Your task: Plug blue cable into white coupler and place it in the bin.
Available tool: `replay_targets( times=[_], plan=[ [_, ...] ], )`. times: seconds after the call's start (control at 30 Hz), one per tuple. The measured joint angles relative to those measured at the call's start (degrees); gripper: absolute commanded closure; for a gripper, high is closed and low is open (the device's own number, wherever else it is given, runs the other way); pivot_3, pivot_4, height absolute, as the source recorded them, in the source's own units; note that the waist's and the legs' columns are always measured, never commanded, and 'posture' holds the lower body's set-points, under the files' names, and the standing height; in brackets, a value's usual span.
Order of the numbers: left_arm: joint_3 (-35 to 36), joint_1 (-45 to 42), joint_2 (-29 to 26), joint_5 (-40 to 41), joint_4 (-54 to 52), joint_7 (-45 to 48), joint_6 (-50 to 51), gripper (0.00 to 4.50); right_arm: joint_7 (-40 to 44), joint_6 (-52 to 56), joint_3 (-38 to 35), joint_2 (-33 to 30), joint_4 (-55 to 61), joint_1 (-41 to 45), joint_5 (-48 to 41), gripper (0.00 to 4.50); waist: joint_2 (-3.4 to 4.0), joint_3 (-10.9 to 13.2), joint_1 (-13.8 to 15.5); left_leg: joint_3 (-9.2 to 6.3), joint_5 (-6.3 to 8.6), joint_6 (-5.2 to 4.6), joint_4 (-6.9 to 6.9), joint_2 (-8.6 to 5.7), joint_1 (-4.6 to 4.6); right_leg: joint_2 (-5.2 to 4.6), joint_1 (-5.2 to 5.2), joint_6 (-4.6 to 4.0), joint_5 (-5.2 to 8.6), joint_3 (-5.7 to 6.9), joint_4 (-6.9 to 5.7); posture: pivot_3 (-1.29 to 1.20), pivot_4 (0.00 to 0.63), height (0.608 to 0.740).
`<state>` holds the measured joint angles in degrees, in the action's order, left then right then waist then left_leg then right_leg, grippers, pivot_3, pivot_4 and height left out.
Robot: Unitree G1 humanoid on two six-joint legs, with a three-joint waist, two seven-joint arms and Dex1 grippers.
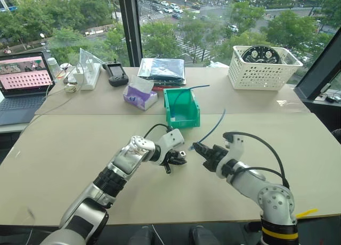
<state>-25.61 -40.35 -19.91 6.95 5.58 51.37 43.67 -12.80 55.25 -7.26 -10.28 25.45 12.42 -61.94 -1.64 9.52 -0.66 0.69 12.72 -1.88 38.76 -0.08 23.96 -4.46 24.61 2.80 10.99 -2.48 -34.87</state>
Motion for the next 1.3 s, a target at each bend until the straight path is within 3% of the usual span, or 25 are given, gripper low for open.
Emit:
replay_targets(
  times=[0.87,1.3],
  plan=[
    [-0.32,0.8,1.13,0.11,-3.58,-1.37,4.78,3.81,-4.19,2.49,0.75,1.79,1.06,-0.42,-3.65,4.5,0.0,0.0,-0.13,-0.01,0.0,0.0,0.0,0.01,0.0,0.01,0.0,-0.03,-0.02,0.0,-0.01,0.0,0.15,0.74],
    [-0.47,0.8,1.5,0.2,-3.7,-0.8,5.33,3.81,-6.41,3.79,1.18,-1.45,2.89,-1.57,-5.63,4.5,0.01,-0.01,-0.09,0.0,0.0,0.0,0.0,0.0,-0.01,0.01,-0.02,-0.02,-0.01,0.0,-0.01,0.0,0.15,0.74]
  ],
)
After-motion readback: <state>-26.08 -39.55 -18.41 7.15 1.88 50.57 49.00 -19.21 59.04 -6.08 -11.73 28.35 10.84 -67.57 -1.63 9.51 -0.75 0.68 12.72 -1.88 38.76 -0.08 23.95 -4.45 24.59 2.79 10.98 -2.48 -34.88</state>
